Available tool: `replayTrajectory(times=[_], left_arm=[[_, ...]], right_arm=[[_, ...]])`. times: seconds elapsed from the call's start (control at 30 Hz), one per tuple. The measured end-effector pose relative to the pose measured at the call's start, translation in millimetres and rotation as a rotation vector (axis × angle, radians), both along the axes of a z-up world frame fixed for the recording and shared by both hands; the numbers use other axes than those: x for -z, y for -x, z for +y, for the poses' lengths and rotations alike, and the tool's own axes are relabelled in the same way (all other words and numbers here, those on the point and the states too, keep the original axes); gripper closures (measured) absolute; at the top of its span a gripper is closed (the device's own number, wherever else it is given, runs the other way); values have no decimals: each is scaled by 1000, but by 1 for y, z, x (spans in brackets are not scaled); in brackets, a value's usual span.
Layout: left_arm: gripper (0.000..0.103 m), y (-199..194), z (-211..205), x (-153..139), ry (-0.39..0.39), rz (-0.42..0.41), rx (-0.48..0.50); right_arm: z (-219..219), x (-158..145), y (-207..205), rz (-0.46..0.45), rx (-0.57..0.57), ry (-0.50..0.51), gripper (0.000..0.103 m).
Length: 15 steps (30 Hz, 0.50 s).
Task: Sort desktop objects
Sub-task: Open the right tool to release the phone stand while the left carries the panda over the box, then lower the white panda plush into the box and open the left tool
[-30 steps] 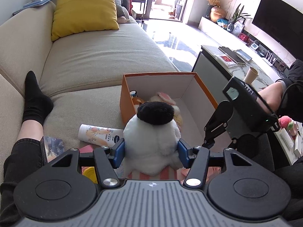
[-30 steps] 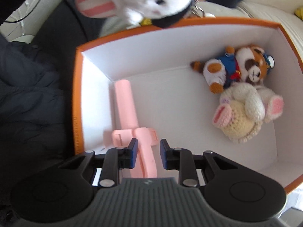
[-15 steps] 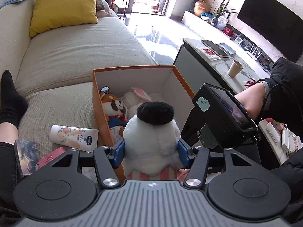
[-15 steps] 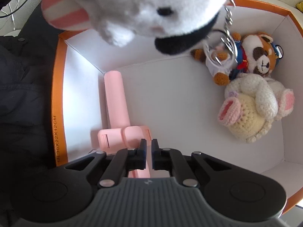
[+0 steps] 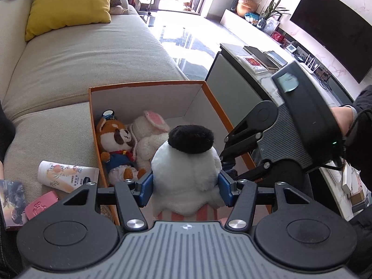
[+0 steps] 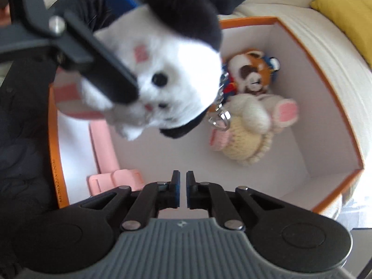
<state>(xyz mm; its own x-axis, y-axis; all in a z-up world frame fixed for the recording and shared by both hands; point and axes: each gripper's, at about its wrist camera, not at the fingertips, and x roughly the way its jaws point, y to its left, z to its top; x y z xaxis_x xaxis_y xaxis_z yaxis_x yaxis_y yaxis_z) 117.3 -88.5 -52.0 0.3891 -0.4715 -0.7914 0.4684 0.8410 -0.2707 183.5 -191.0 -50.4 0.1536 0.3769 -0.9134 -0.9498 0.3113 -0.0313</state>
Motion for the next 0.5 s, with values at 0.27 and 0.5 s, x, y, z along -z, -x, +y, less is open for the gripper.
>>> replayTrajectory(times=[0.27, 0.5], left_arm=[[38, -57, -38, 12, 63, 49, -84], [38, -93, -67, 35, 2, 84, -132]], right_arm=[[-40, -26, -6, -94, 92, -27, 73], [-36, -14, -34, -104, 129, 18, 66]])
